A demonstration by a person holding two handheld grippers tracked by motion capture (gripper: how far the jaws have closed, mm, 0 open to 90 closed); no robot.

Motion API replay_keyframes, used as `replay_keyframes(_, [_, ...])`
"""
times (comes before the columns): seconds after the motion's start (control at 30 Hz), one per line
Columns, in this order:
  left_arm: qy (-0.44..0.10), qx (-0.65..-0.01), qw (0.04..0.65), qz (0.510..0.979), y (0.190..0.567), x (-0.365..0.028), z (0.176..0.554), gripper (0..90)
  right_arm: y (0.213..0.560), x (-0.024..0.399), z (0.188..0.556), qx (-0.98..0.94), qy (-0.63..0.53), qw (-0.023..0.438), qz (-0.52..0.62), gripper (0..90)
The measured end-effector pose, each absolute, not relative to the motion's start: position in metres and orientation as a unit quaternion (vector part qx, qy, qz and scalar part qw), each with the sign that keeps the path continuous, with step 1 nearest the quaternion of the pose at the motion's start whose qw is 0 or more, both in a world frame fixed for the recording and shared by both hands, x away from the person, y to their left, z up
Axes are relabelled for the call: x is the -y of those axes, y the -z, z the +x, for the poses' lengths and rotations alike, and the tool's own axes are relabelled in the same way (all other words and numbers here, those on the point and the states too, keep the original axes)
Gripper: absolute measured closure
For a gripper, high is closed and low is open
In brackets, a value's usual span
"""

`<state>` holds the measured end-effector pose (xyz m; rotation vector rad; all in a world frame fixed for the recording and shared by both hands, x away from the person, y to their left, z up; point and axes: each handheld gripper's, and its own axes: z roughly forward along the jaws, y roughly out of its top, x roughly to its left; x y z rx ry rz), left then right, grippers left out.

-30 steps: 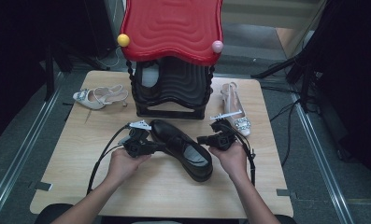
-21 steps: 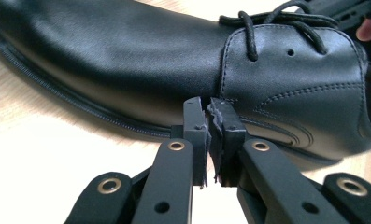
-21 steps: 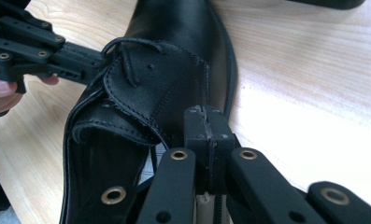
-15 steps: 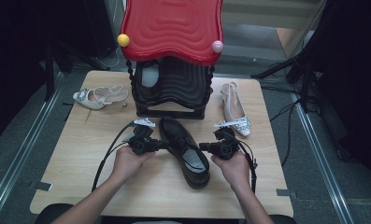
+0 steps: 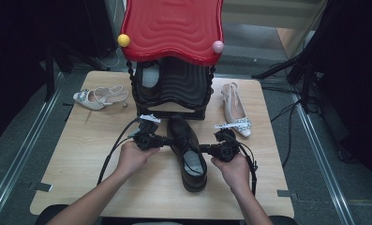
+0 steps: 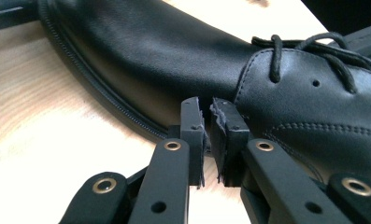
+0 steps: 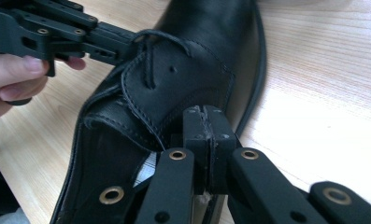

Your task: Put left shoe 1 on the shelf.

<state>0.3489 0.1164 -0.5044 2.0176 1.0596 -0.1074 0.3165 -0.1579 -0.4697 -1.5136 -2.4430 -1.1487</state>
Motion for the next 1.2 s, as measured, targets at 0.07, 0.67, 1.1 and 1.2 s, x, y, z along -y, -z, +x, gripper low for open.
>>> replay_keyframes(0.07, [0.044, -0.422, 0.419, 0.802, 0.504, -0.115, 0.351, 83.3, 0.469, 0.158, 0.316, 0.789, 0.373, 0.028, -0.488, 90.0])
replay_keyframes(0.67, [0.039, -0.397, 0.439, 0.805, 0.458, -0.134, 0.347, 63.1, 0.426, 0.147, 0.304, 0.799, 0.374, 0.056, -0.467, 78.6])
replay_keyframes(1.1, [0.021, -0.370, 0.460, 0.807, 0.393, -0.153, 0.352, 63.4, 0.433, 0.120, 0.294, 0.810, 0.341, 0.109, -0.464, 62.8])
replay_keyframes(1.2, [0.011, -0.359, 0.467, 0.808, 0.377, -0.156, 0.354, 69.3, 0.440, 0.115, 0.294, 0.812, 0.329, 0.117, -0.468, 61.9])
